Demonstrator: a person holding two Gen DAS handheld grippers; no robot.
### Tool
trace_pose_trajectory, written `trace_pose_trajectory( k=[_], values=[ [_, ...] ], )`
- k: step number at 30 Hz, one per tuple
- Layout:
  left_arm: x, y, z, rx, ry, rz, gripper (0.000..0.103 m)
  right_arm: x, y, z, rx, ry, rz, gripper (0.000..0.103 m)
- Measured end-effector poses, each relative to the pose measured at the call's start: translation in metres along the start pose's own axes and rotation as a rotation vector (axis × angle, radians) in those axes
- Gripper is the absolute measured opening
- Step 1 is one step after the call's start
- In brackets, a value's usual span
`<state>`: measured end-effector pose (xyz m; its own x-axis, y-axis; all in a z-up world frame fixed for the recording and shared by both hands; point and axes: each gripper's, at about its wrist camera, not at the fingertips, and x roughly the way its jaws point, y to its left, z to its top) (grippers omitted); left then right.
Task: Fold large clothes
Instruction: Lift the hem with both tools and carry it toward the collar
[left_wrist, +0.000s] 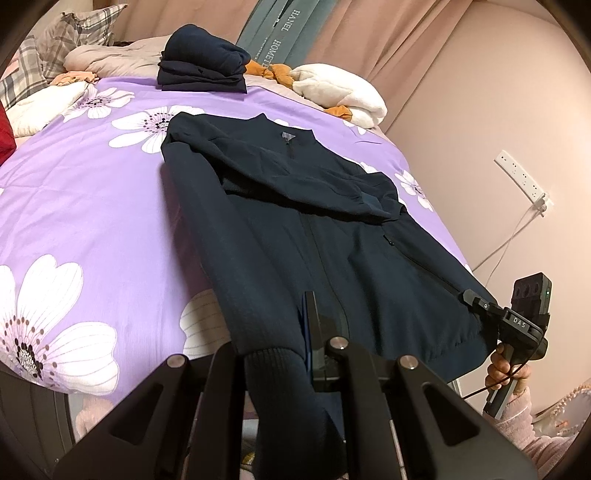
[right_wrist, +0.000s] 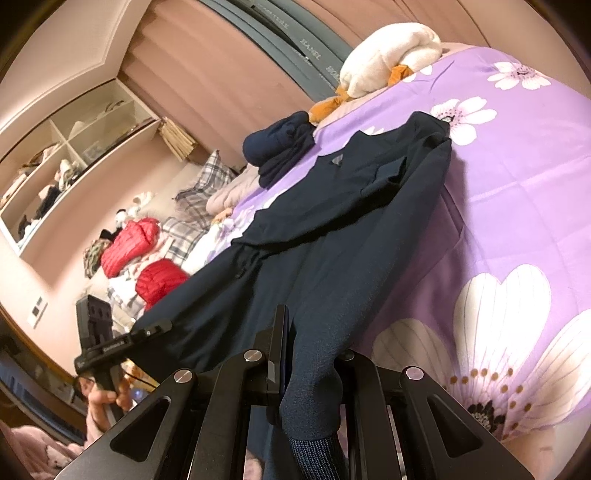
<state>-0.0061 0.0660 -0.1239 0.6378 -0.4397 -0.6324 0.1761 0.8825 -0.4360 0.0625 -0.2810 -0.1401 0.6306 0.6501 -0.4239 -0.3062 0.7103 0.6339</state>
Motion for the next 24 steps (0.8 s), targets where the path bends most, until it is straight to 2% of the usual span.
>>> trace_pose_trajectory(
  k=[24],
  values=[
    [-0.012, -0.007, 0.003, 0.034, -0.003, -0.023, 0.008, -0.012, 0.006, 0.008, -0.069, -0.01, 0.075, 0.012]
  ],
)
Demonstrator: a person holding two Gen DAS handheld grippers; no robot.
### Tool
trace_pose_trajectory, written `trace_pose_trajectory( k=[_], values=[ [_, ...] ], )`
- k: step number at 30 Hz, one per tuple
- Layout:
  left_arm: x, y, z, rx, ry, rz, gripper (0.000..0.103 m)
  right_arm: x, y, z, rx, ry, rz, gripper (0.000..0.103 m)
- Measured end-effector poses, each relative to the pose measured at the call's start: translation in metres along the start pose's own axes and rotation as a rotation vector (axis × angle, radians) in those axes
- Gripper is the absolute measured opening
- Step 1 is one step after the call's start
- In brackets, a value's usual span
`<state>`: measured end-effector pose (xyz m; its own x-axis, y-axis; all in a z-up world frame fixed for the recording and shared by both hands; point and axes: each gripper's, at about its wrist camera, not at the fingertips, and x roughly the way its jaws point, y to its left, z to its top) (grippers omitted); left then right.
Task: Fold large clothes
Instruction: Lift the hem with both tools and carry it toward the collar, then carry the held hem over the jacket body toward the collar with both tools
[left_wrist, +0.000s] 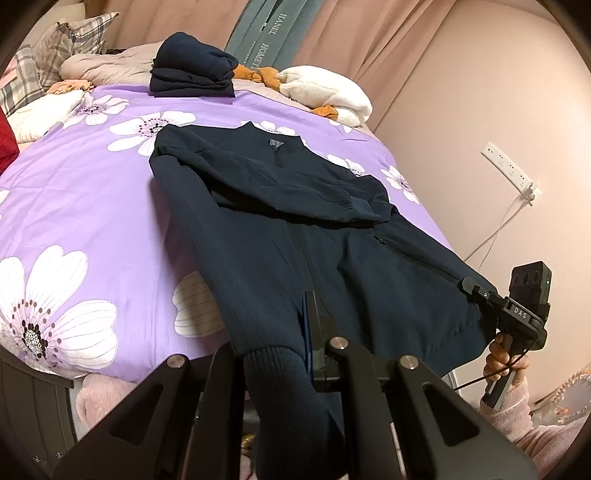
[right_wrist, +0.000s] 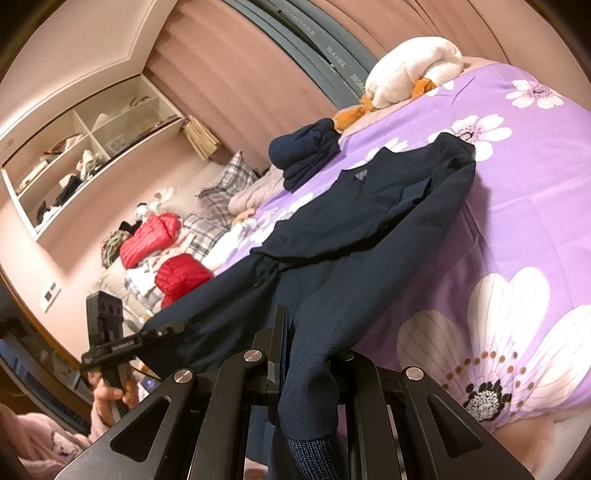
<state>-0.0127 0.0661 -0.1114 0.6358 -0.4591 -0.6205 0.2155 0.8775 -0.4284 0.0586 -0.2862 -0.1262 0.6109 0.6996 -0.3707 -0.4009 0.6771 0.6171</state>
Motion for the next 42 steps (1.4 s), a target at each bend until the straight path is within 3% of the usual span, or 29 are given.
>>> trace_pose_trajectory(
  k=[17, 42],
  values=[
    [-0.006, -0.009, 0.008, 0.022, -0.028, -0.026, 0.009, -0.003, 0.003, 0.011, -0.052, -0.008, 0.045, 0.012],
    [-0.004, -0.012, 0.011, 0.039, -0.027, -0.018, 0.01, -0.004, -0.003, 0.011, -0.005, -0.019, 0.054, 0.012]
  ],
)
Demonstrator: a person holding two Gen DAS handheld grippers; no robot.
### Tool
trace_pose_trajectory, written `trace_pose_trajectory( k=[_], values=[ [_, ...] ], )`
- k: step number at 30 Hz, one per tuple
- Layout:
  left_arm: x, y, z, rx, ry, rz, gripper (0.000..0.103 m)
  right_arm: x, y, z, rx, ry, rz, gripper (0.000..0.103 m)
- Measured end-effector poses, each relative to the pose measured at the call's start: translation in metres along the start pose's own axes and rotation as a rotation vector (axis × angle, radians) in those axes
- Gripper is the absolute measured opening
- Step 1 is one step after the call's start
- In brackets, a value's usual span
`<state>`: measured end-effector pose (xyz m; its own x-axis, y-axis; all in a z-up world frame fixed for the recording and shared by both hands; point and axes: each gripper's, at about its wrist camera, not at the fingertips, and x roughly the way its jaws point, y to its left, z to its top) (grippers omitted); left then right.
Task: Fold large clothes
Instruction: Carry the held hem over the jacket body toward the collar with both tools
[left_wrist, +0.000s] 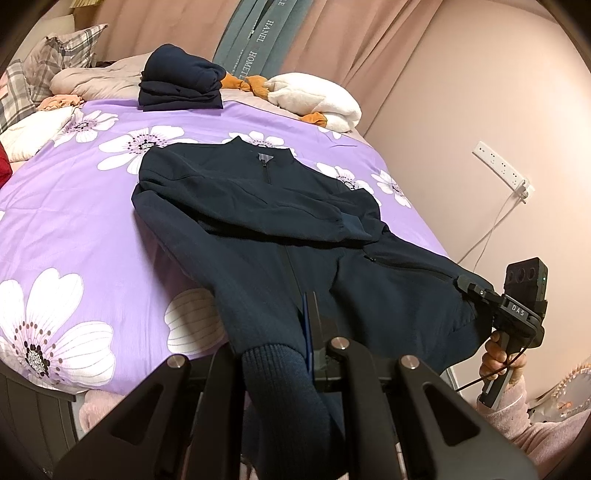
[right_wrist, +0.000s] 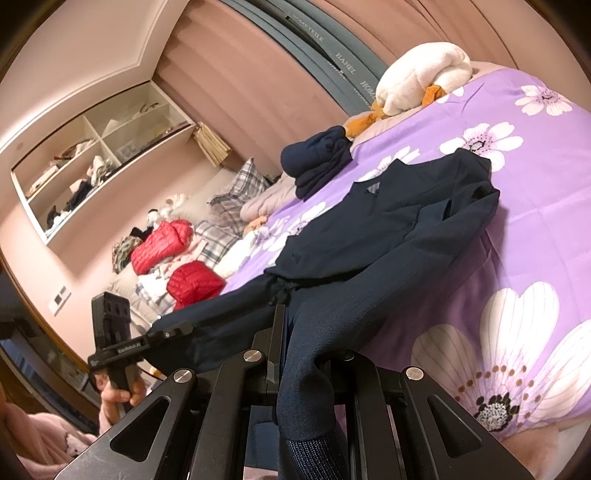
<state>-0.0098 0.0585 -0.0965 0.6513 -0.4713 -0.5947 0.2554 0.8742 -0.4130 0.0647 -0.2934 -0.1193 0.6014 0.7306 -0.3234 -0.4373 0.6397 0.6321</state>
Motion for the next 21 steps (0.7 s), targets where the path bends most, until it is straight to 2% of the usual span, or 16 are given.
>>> trace_pose_trajectory(
  k=[21],
  values=[
    [0.001, 0.005, 0.023, 0.007, -0.036, 0.003, 0.01, 0.01, 0.013, 0.013, 0.01, -0.045, 0.007, 0.012]
  ],
)
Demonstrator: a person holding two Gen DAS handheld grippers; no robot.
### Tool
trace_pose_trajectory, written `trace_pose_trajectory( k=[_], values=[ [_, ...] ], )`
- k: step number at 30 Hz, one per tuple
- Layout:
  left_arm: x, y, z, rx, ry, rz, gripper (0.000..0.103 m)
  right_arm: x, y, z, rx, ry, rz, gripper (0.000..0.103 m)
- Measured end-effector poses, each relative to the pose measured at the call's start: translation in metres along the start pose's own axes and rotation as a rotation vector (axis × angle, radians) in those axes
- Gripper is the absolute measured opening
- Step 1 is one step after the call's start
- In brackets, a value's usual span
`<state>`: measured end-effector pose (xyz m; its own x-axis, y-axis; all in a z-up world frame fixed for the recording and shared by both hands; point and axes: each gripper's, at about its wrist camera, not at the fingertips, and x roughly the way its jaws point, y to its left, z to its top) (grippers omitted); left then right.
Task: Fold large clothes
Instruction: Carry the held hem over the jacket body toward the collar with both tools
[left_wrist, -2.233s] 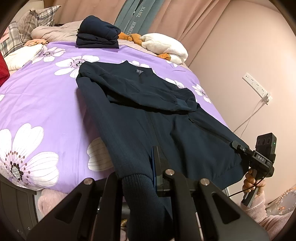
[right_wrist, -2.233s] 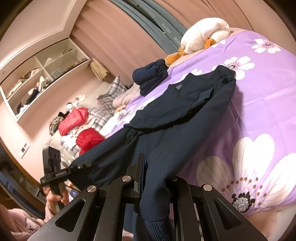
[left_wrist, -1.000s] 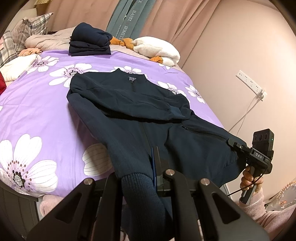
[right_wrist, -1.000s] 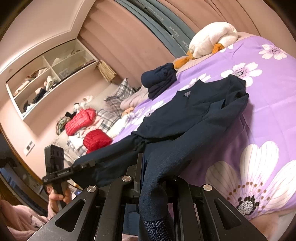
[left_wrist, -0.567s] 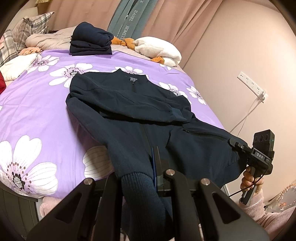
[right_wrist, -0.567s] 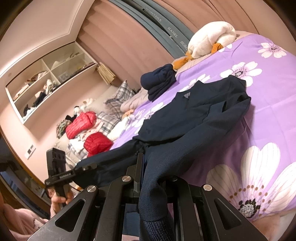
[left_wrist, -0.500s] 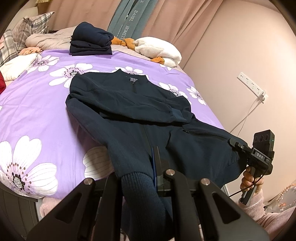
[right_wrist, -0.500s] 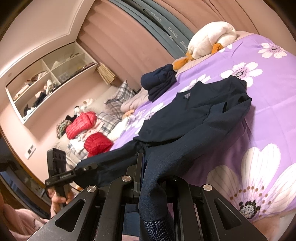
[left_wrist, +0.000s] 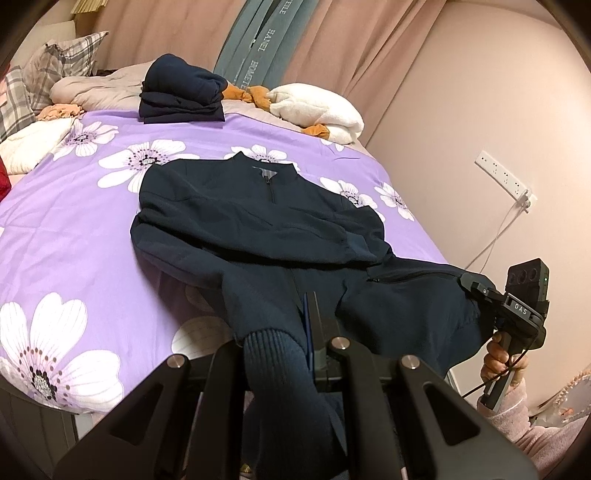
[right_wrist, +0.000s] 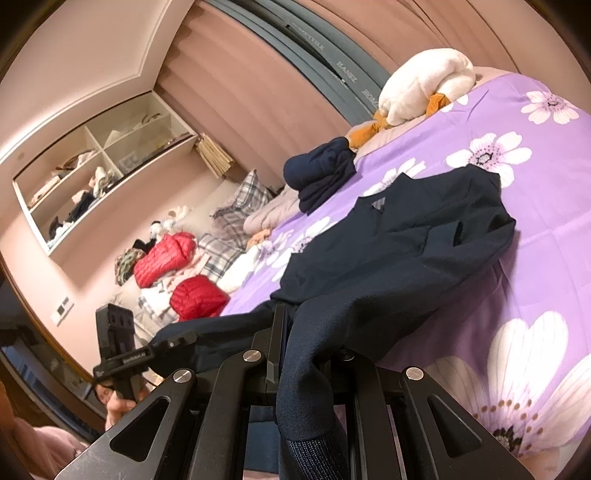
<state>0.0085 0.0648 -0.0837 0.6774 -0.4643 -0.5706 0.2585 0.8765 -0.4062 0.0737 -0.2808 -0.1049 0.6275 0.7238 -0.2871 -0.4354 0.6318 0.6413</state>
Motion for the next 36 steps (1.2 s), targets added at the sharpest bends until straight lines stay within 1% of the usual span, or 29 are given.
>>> trace_pose_trajectory(
  k=[13, 25, 33, 36],
  values=[
    [0.004, 0.004, 0.017, -0.001, -0.023, 0.0, 0.01, 0.006, 0.007, 0.008, -0.006, -0.012, -0.005, 0.012],
    [0.009, 0.008, 0.026, -0.007, -0.03, 0.016, 0.01, 0.011, 0.009, 0.017, -0.011, -0.019, -0.006, 0.012],
    [0.009, 0.008, 0.032, 0.006, -0.04, 0.032, 0.01, 0.01, 0.009, 0.015, -0.011, -0.019, -0.007, 0.012],
    [0.009, 0.009, 0.035, 0.008, -0.042, 0.033, 0.01, 0.013, 0.01, 0.021, -0.015, -0.021, -0.01, 0.012]
  ],
)
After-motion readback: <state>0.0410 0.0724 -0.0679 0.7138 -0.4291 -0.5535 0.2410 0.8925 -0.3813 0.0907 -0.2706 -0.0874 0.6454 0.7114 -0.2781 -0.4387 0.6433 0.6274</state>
